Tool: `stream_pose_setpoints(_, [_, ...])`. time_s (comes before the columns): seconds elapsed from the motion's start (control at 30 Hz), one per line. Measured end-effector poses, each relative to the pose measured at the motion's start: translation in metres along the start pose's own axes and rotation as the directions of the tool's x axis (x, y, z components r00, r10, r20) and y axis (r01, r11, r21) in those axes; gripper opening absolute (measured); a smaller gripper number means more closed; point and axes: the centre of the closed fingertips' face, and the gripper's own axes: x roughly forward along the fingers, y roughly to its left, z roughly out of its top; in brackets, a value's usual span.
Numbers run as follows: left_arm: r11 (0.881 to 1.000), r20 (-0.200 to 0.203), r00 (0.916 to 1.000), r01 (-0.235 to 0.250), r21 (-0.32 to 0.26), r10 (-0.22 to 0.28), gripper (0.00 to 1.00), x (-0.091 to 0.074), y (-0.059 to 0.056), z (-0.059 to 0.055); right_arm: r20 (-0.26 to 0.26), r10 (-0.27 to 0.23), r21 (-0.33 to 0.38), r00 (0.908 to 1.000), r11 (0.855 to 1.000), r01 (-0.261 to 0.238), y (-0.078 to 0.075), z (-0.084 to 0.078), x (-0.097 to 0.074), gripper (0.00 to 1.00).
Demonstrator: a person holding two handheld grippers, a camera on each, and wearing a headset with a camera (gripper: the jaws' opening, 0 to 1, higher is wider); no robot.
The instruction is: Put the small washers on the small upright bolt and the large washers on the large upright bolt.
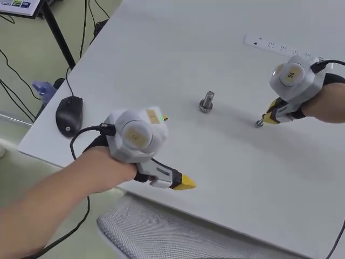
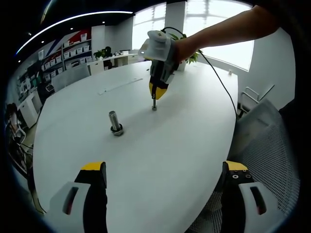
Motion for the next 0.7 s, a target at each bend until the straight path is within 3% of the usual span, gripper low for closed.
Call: stream_pose_setpoints(0.7, [1.000, -0.015, 0.9999, 0.007, -0.020, -0.008, 0.98, 0.006, 0.003, -0.007, -0.026, 0.030, -0.011, 0.9992, 0.999, -0.030, 0.001, -0.005, 0.028, 0.12])
